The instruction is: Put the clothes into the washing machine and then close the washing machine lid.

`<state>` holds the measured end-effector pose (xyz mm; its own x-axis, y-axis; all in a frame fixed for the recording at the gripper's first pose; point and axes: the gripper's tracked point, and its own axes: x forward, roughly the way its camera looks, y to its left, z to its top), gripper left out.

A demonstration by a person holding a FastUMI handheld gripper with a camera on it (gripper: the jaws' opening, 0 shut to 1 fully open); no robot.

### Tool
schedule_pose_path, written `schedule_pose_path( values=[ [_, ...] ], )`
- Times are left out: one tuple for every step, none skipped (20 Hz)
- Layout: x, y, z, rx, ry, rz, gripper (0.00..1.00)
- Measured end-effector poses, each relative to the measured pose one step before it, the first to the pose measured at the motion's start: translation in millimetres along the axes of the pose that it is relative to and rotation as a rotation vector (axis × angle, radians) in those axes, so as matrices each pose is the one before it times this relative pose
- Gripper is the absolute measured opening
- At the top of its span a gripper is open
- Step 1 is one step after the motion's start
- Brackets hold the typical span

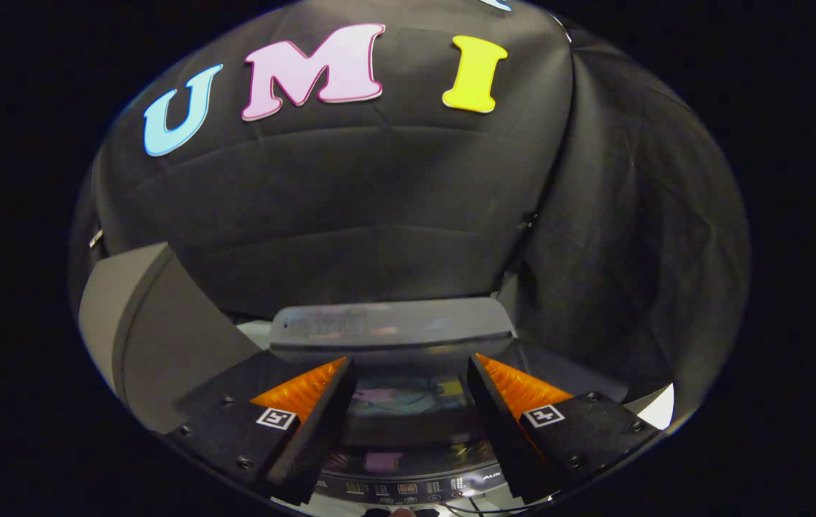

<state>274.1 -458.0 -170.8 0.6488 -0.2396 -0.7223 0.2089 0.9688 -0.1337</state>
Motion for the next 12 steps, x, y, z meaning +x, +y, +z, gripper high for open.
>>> schedule_pose_path(
  values=[
    [0.37,-2.99,-2.46,-0.00987,0.01833,0.00103,0.99],
    [-0.45,-0.33,-4.41,-0.00391,0.01887,0.00209,0.99],
    [-0.93,0.53,-5.00,0.00180,0.01946,0.00479,0.99],
    [-2.94,0.13,-6.63,0.00321,0.01526,0.00229,0.99],
    [-2.35,-0.30,-6.06,0.00189,0.01613,-0.00073,0.99],
    [0.00,-0.11,-4.68,0.00605,0.01771,-0.00295,0.99],
    [-2.15,1.18,-3.40,0.00707,0.01627,0.00344,0.99],
    [-1.08,0.86,-3.86,0.00264,0.01337,-0.00247,0.99],
    [-0.26,0.68,-2.37,-0.00039,0.01023,0.00072,0.99],
    [0.11,0.08,-2.12,-0.00460,0.00536,0.00527,0.99],
    [0.76,-1.81,-1.72,-0.00957,0.00898,-0.00604,0.99],
    [-1.51,-2.54,-2.93,-0.00992,0.01082,-0.00430,0.99]
  ],
)
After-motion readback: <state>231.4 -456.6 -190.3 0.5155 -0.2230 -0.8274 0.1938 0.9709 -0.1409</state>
